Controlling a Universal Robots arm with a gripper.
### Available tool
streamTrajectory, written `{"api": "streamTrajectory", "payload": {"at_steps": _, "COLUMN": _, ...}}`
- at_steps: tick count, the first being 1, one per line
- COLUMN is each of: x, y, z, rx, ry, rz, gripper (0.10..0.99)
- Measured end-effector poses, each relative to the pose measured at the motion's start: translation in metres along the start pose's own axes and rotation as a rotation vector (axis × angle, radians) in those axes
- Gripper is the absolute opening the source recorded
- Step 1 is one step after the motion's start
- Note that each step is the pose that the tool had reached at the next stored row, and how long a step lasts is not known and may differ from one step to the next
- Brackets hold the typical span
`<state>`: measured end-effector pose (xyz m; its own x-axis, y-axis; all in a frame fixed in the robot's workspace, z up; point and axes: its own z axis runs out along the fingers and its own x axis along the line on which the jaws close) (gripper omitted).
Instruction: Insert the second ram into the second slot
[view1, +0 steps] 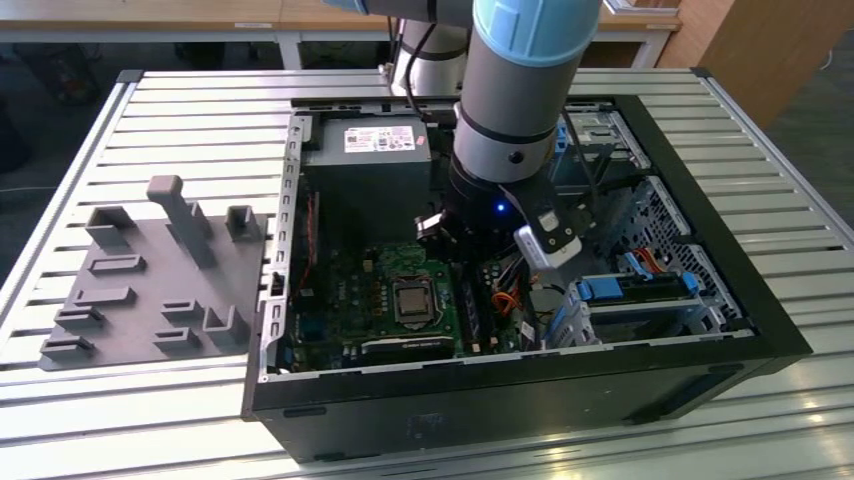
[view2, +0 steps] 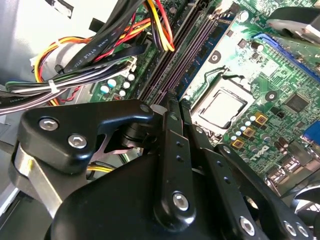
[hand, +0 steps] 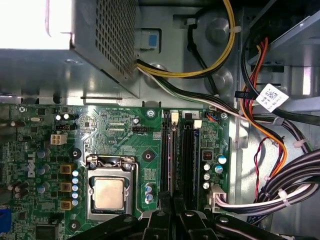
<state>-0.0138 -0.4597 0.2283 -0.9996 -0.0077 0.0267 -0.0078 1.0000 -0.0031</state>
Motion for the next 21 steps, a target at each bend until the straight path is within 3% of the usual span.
{"api": "streamTrajectory", "payload": {"at_steps": 21, "x": -0.0032, "y": 0.0009, "z": 0.0042, "rx": -0.001, "ry": 0.0, "rz": 0.015, "gripper": 0.137}}
